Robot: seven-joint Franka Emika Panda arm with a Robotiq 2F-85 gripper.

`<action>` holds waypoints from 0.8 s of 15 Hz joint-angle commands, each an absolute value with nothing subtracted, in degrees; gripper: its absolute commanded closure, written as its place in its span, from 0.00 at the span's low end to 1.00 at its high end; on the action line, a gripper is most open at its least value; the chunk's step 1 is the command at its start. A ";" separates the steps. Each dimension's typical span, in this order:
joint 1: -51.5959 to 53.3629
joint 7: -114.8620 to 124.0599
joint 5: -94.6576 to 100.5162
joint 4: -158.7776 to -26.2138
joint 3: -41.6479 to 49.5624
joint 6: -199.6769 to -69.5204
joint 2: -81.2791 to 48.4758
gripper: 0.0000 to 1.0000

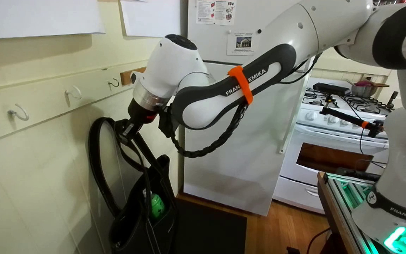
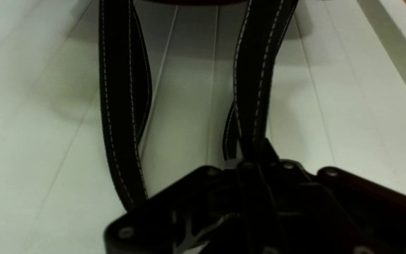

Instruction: Take the green bottle out of the black bag.

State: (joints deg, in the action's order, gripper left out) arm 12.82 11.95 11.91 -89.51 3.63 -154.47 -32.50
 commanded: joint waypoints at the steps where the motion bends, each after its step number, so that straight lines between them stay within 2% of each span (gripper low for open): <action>1: 9.42 5.85 8.14 -98.09 -0.96 -150.61 -25.63 0.98; 6: 4.32 -2.10 0.33 -106.07 -6.35 -146.63 -20.23 0.98; 12: 3.65 -1.43 0.59 -112.33 -4.65 -136.44 -14.85 0.98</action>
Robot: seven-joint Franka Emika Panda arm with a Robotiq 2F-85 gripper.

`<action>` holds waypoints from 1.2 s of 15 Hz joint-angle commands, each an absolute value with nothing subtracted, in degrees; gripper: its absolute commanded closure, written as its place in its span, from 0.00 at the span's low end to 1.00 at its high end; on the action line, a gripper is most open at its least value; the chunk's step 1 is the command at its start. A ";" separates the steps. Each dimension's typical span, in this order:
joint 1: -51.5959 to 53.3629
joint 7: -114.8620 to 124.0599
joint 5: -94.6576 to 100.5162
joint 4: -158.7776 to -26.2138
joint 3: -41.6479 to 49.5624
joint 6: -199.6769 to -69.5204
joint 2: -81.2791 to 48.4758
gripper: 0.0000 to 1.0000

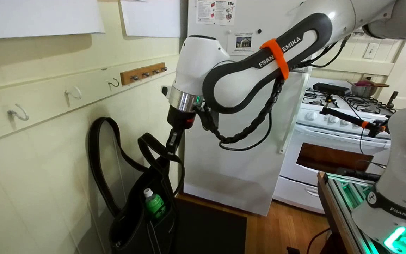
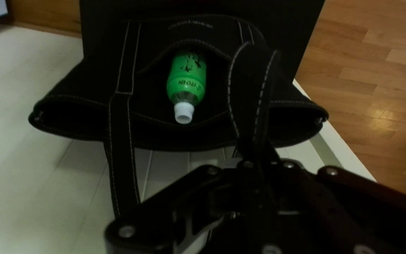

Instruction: Take the green bottle out of the black bag.

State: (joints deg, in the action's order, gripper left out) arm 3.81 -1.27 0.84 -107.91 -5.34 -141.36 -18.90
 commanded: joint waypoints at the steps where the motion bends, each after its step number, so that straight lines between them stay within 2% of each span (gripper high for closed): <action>1: 3.59 -1.68 0.60 -112.96 -4.61 -134.33 -14.45 0.98; 5: 3.75 -2.46 1.68 -115.45 -4.34 -125.24 -12.55 0.98; 6: 3.72 -2.30 1.87 -115.85 -4.22 -123.75 -12.30 0.93; 7: 3.72 -1.95 1.97 -116.23 -4.14 -122.14 -11.98 0.68; 9: 3.63 -1.60 2.29 -116.74 -3.85 -119.41 -11.75 0.64; 16: 3.36 -1.98 2.38 -117.16 -2.89 -113.74 -11.02 0.11; 18: 3.17 -3.26 1.74 -117.23 -2.97 -111.03 -10.64 0.00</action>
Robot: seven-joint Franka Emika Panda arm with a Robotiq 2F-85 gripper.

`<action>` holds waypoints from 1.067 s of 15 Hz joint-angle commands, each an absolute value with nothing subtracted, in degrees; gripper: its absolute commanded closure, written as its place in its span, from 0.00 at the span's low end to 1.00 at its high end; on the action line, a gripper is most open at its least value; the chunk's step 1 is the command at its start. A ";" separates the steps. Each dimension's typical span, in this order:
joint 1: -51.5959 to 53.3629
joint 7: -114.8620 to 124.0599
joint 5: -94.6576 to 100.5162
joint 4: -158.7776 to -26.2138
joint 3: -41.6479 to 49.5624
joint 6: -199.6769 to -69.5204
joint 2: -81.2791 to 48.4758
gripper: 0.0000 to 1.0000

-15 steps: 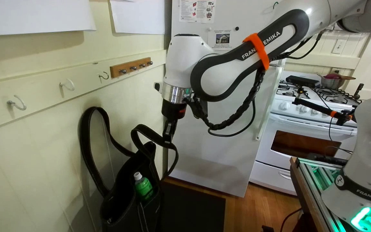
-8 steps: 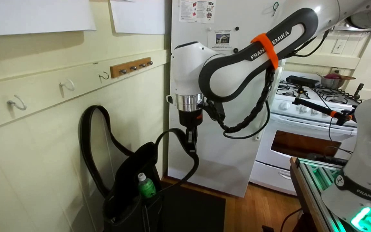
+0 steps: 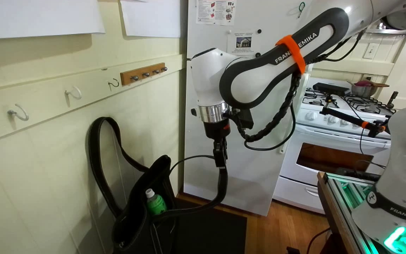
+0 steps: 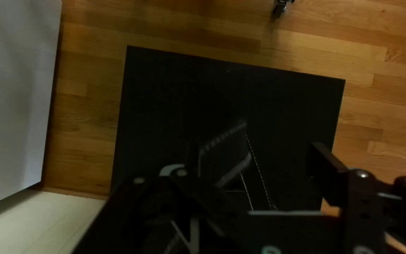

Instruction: Take the green bottle out of the black bag.

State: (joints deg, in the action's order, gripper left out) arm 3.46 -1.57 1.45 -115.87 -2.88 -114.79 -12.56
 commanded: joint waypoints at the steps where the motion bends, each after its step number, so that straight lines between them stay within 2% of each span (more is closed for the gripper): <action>1: 2.95 -3.89 1.29 -117.30 -2.95 -109.20 -10.34 0.00; 4: 2.96 -2.29 3.72 -118.18 -2.19 -110.76 -9.08 0.00; 13: 2.18 3.38 8.89 -120.48 0.49 -147.93 -13.90 0.00; 16: 2.37 4.42 7.87 -119.85 1.02 -155.17 -17.69 0.00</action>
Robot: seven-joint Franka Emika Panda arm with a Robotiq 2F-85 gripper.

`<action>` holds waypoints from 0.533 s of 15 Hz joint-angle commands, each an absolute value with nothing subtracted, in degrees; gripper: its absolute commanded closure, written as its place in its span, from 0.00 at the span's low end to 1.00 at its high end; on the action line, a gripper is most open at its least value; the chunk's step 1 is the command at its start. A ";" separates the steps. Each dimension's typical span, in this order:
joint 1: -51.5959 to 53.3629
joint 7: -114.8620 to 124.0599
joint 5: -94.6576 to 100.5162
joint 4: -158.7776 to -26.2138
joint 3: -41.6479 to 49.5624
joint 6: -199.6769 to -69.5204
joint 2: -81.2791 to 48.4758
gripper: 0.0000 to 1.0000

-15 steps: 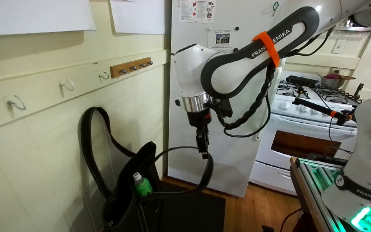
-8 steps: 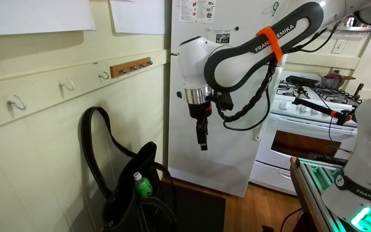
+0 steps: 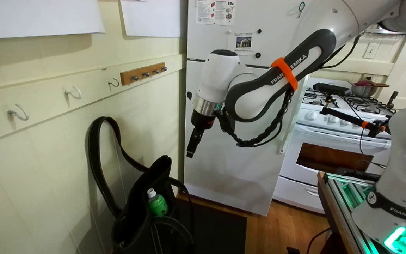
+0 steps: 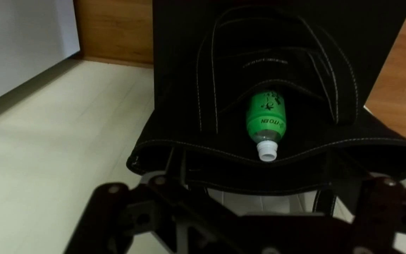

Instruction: Take the green bottle out of the black bag.

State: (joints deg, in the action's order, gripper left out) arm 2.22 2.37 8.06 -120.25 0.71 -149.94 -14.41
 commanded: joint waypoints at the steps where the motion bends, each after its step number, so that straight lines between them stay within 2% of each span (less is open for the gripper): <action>1: 2.25 2.63 7.86 -120.21 0.92 -152.15 -15.54 0.00; 8: 1.92 2.95 6.38 -118.18 0.64 -153.92 -19.93 0.00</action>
State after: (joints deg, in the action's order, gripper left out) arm 2.22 3.39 8.02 -119.84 0.91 -154.28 -17.63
